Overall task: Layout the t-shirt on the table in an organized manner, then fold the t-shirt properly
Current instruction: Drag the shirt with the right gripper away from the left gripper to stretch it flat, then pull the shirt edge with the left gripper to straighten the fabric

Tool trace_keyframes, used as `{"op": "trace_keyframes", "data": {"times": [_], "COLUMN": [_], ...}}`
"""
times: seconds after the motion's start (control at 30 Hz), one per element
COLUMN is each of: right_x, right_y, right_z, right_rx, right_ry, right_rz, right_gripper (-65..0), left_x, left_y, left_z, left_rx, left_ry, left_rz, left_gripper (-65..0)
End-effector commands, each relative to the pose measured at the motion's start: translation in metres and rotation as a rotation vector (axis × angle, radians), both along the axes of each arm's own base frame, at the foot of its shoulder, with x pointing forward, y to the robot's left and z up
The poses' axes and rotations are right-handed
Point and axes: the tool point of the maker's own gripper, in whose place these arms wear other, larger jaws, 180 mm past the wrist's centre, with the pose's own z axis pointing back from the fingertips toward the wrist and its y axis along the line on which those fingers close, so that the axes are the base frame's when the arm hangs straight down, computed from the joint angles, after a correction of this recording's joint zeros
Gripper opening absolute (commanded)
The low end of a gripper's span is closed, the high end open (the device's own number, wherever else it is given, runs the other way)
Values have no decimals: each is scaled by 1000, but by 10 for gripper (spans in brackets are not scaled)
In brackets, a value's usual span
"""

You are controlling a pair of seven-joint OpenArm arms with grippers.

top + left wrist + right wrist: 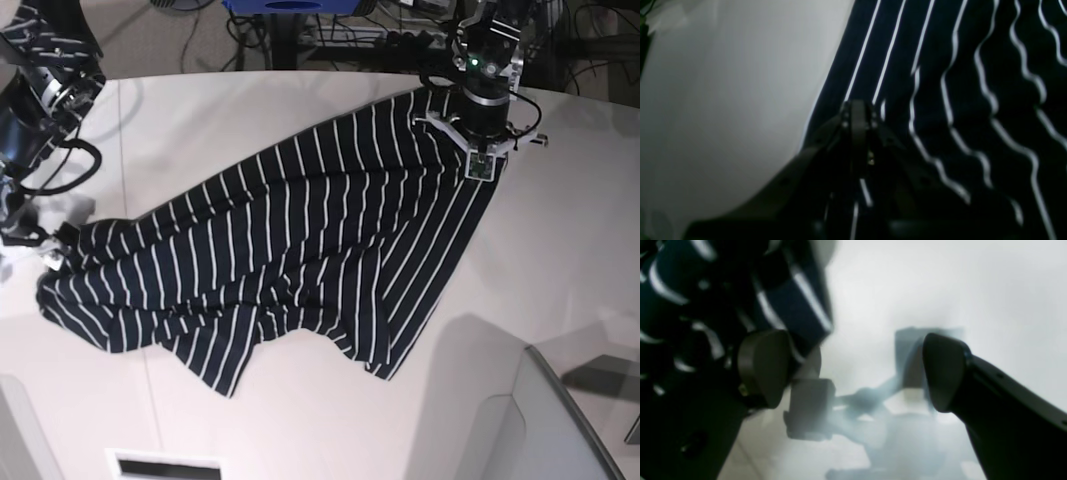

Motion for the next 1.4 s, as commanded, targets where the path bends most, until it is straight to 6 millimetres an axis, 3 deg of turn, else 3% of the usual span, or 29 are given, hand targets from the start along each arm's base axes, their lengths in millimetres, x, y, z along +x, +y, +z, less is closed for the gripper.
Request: {"op": "trace_keyframes", "data": {"times": [0.0, 0.17, 0.3, 0.4, 0.5, 0.57, 0.7, 0.87, 1.03, 1.17, 1.37], "right_x": [14, 20, 23, 31, 32, 32, 26, 19, 7, -16, -69], "right_y": [-10, 5, 15, 33, 34, 36, 37, 40, 37, 4, -37], "right_z": [14, 5, 5, 8, 8, 8, 4, 1, -5, 14, 47], "right_rx": [-17, 31, 54, 66, 60, 63, 75, 87, 81, -29, -211], "right_ry": [-50, -50, -58, -78, -74, -73, -45, 6, 40, 90, 198], "right_rz": [-5, 7, 53, 170, 183, 183, 188, 204, 210, 194, 178], "right_gripper": [-66, -84, -191, -218, -227, -314, -645, -648, -650, -650, -650], "left_x": [5, 7, 24, 43, 64, 78, 109, 143, 169, 170, 163], "left_y": [2, 6, 10, 9, 8, 10, 9, 2, -13, -22, -3], "left_z": [9, 3, 5, 15, 27, 26, 18, 11, -20, -43, -61], "left_rx": [13, 21, 28, 23, 22, 27, 9, -17, -15, 51, 94], "left_ry": [-34, -23, -43, -83, -129, -124, -117, -112, -16, 15, 60], "left_rz": [-8, -2, 9, 13, 14, 26, 72, 104, 102, 12, 20], "left_gripper": [-650, -650, -650, -650, -650, -650, -650, -650, -650, -650, -650]}}
